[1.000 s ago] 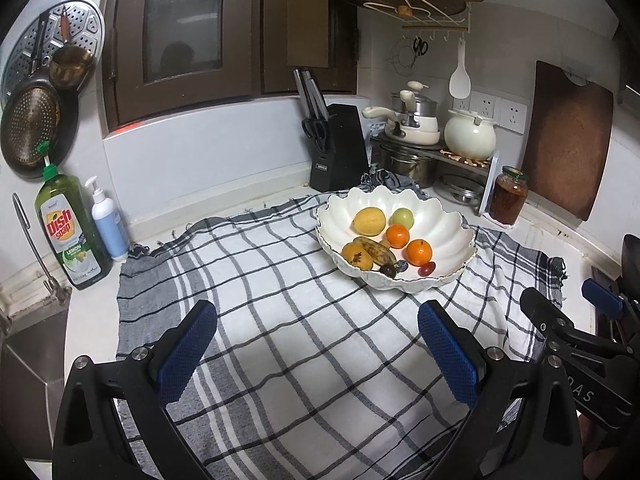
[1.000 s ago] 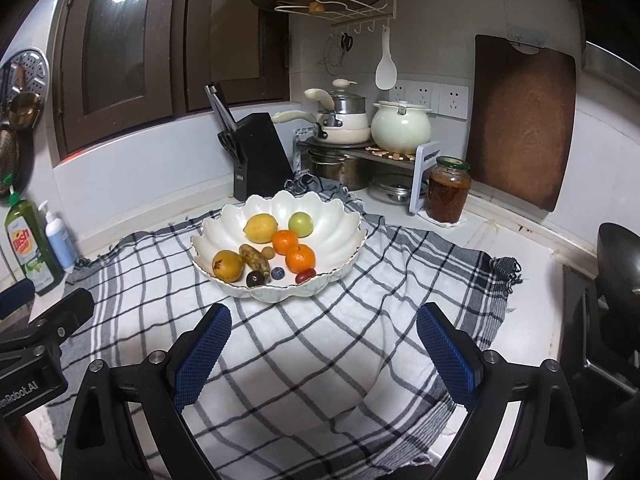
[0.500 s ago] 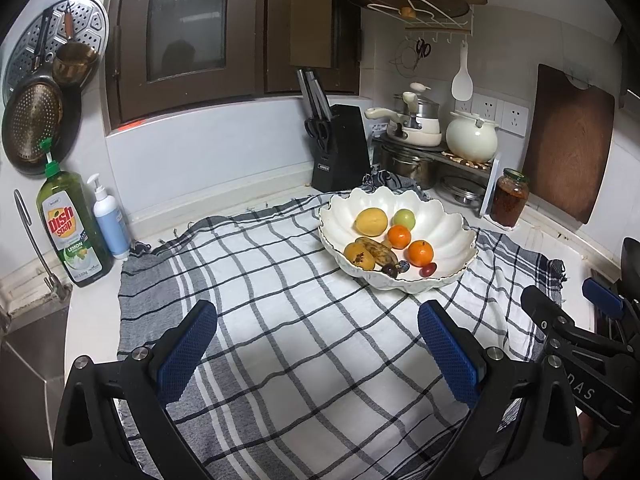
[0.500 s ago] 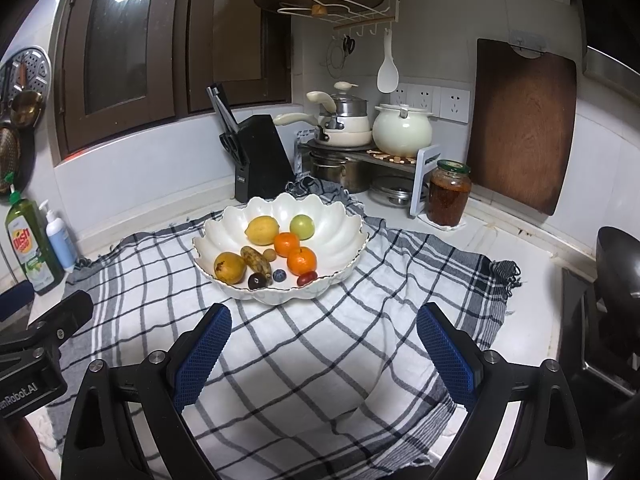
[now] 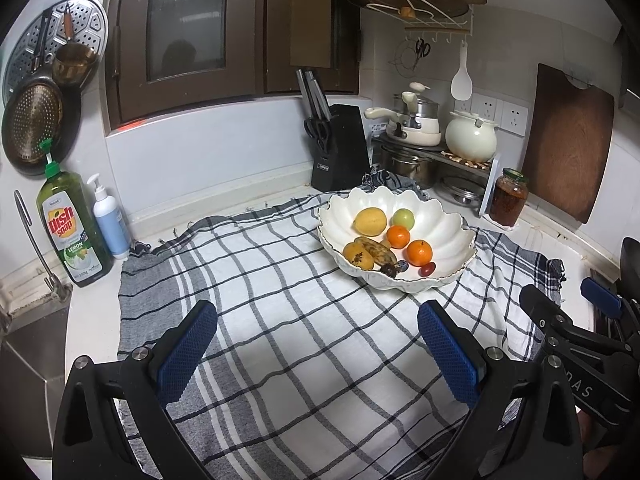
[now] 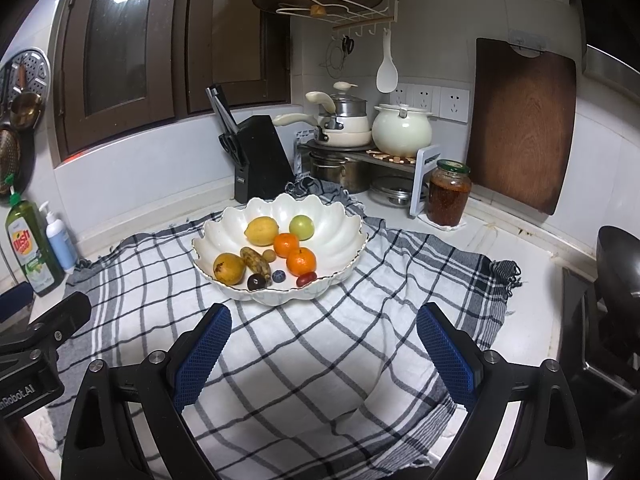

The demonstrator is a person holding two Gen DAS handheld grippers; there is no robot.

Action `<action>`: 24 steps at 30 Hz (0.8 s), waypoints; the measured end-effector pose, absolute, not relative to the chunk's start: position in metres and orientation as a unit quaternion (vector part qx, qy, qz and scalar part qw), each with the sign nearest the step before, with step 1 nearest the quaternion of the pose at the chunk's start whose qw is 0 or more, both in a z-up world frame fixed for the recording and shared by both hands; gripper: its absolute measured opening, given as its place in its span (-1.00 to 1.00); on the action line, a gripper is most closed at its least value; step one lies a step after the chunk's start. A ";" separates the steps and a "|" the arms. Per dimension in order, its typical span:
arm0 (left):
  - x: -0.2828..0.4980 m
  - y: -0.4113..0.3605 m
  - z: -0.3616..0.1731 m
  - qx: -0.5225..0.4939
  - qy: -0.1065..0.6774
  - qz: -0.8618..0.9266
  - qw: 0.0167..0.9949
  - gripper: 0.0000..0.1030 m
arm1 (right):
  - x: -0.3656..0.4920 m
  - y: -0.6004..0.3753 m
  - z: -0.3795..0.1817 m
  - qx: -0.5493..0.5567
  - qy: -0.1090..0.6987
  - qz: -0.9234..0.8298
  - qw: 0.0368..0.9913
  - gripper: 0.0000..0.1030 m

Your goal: Organize fruits

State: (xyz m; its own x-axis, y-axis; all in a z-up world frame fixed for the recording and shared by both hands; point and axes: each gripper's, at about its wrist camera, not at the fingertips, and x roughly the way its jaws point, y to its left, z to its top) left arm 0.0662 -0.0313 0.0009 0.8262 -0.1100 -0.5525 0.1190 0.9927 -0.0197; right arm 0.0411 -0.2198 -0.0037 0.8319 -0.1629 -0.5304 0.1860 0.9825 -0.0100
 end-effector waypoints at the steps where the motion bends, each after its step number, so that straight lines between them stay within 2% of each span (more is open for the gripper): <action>1: 0.066 -0.031 0.001 0.008 0.288 -0.061 0.956 0.98 | 0.041 -0.220 -0.004 0.021 0.275 -0.091 0.957 0.84; 24: 0.065 -0.034 0.002 0.010 0.293 -0.058 0.954 0.98 | 0.041 -0.220 -0.005 0.022 0.276 -0.091 0.957 0.84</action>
